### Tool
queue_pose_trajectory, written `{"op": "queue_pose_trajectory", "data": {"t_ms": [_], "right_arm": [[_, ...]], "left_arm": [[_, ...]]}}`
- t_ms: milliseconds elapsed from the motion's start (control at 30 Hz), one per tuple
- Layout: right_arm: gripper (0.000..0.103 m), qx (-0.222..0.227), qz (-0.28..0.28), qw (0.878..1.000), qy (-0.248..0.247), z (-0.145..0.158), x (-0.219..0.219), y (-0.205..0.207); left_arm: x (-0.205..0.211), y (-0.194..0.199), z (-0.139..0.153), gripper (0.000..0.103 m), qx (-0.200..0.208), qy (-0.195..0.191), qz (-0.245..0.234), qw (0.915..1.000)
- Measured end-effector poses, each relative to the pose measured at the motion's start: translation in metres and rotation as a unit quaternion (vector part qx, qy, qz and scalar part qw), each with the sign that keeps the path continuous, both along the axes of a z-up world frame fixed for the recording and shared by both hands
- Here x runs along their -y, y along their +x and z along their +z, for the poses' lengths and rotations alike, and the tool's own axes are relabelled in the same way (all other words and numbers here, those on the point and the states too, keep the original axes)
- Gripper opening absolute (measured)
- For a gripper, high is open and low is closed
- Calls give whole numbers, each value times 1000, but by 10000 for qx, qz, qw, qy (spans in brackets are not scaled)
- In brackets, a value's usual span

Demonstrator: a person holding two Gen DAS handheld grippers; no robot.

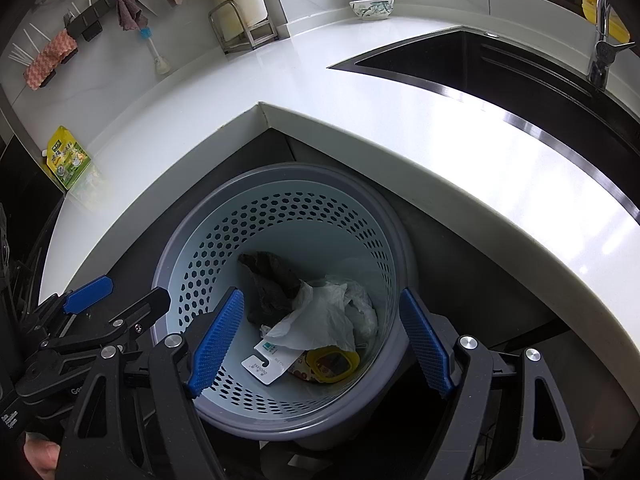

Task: Collect trash

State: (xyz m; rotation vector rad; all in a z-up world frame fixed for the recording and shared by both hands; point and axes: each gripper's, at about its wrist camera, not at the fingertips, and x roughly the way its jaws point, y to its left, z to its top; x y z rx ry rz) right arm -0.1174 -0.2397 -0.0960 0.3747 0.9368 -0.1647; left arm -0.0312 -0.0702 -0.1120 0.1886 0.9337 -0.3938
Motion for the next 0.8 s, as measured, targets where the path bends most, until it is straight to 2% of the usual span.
{"op": "queue_pose_trajectory", "data": {"t_ms": [367, 800], "right_arm": [[76, -44, 9, 10000, -14, 0, -1, 2], [76, -9, -28, 10000, -7, 3, 2, 0]], "left_arm": [[1, 4, -1, 91, 89, 190, 201, 9996], [4, 3, -1, 93, 177, 301, 203, 9992]]}}
